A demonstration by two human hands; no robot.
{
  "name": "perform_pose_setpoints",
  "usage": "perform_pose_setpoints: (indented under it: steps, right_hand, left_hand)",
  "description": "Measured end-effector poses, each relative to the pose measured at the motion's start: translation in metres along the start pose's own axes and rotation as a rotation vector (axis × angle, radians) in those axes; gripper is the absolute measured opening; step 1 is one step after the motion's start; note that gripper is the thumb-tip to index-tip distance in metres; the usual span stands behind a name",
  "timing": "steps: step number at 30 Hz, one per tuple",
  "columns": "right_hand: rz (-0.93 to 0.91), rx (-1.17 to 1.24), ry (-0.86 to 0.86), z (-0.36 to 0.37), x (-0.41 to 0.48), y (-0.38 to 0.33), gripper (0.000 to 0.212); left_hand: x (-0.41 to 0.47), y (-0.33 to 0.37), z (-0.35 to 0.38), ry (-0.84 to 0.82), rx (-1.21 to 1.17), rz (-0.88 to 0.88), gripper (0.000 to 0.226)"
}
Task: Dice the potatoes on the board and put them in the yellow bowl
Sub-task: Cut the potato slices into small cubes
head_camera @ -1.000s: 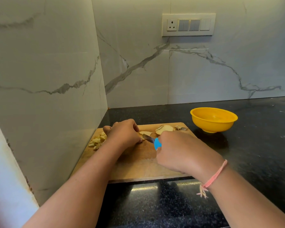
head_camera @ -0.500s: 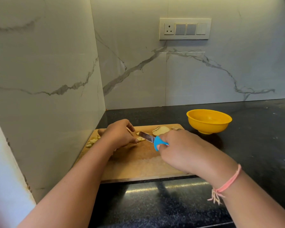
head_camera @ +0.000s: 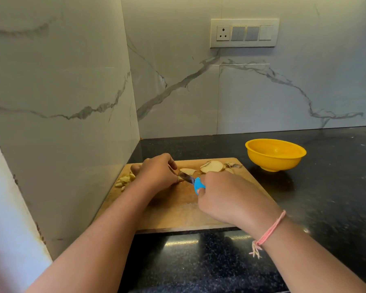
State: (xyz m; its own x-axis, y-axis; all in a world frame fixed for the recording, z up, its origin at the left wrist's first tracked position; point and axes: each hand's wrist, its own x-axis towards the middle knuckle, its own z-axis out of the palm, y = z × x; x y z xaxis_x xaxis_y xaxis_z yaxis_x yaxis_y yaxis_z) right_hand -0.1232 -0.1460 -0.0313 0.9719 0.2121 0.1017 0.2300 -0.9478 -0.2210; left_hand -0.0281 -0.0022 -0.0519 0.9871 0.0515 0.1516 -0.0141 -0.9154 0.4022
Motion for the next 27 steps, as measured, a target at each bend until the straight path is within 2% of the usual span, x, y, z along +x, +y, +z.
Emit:
perform_pose_setpoints:
  steps: [5,12,19,27]
  right_hand:
    - [0.0,0.019,-0.02,0.0,0.003,-0.002,0.027]
    - [0.017,-0.002,-0.087,-0.009,-0.016,0.004,0.036]
    - [0.031,-0.07,-0.154,-0.032,-0.03,0.014,0.041]
    - [0.084,0.115,0.06,-0.042,0.006,0.025,0.041]
  left_hand:
    - [-0.004,0.002,0.002,0.031,0.019,0.004,0.017]
    - [-0.007,0.004,0.002,0.071,0.093,0.022,0.016]
    - [-0.007,0.001,-0.003,-0.008,0.106,0.065,0.018]
    - [-0.008,-0.002,-0.011,-0.055,0.208,0.092,0.008]
